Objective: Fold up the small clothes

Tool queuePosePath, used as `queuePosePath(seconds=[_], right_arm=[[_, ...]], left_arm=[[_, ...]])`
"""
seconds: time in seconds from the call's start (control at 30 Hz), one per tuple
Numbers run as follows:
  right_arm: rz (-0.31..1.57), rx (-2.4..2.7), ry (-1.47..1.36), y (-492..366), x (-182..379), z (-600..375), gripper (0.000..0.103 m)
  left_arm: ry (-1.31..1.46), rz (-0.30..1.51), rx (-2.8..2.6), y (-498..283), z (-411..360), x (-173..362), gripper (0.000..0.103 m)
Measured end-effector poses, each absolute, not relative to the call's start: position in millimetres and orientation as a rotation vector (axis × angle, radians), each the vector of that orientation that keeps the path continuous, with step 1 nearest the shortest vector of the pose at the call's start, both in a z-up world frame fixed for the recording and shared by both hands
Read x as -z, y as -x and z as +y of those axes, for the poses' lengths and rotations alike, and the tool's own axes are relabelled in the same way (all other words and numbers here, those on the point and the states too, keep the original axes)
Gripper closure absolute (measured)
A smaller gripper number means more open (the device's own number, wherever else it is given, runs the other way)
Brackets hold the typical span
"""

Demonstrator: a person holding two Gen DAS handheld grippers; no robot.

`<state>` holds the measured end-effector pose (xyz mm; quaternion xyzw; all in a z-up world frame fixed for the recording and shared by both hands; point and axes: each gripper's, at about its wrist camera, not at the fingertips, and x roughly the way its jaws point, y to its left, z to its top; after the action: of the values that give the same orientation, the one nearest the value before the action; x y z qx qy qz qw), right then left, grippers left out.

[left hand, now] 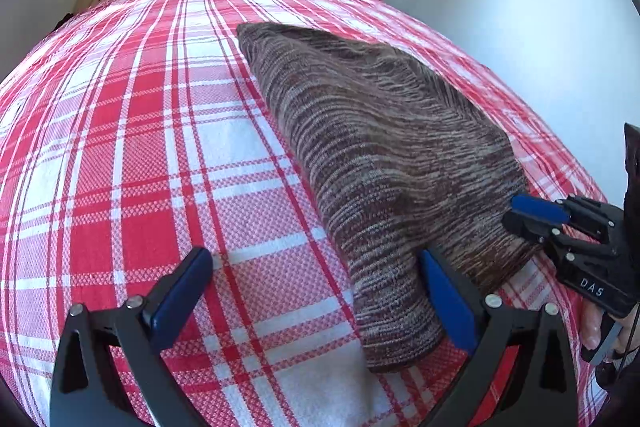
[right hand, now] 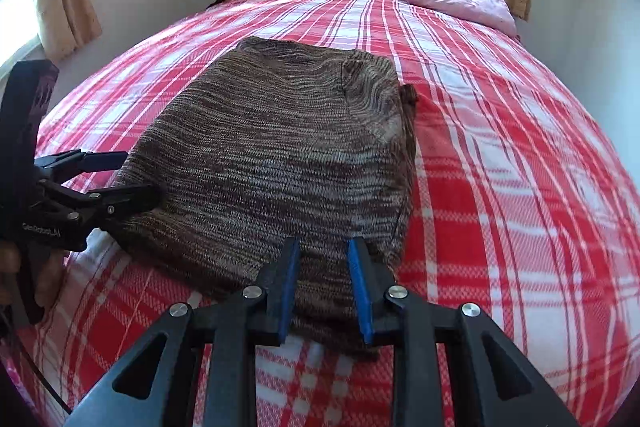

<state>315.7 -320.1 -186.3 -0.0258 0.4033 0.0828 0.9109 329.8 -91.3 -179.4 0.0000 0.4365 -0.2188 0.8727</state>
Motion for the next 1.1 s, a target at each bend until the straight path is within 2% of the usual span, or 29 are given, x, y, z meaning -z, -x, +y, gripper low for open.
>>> queuePosePath(seconds=[0.47,0.7,0.8,0.83,0.9,1.0,1.1], right_arm=[[0.830,-0.135,0.015,-300,189,-322,0.077],[0.827,-0.122,0.045,-296,188,-318,0.077],[0.806,-0.136,0.096,-293,180,-315,0.076],[0.800,-0.136,0.123,-292,174,-312,0.074],[0.752,-0.118,0.136,-293,158,-312,0.061],[0.683,-0.152,0.084,-308,134,-312,0.060],[0.735,-0.206,0.066,-345,138,-305,0.060]], left_arm=[[-0.102,0.937,0.429,-309,-101,184,0.000],[-0.051,0.943,0.450,-305,-91,175,0.000],[-0.006,0.864,0.403,-301,-76,159,0.000],[-0.014,0.835,0.386,-301,-73,154,0.000],[-0.046,0.821,0.369,-306,-72,151,0.000],[-0.075,0.858,0.363,-317,-77,160,0.000],[-0.065,0.909,0.391,-321,-85,170,0.000]])
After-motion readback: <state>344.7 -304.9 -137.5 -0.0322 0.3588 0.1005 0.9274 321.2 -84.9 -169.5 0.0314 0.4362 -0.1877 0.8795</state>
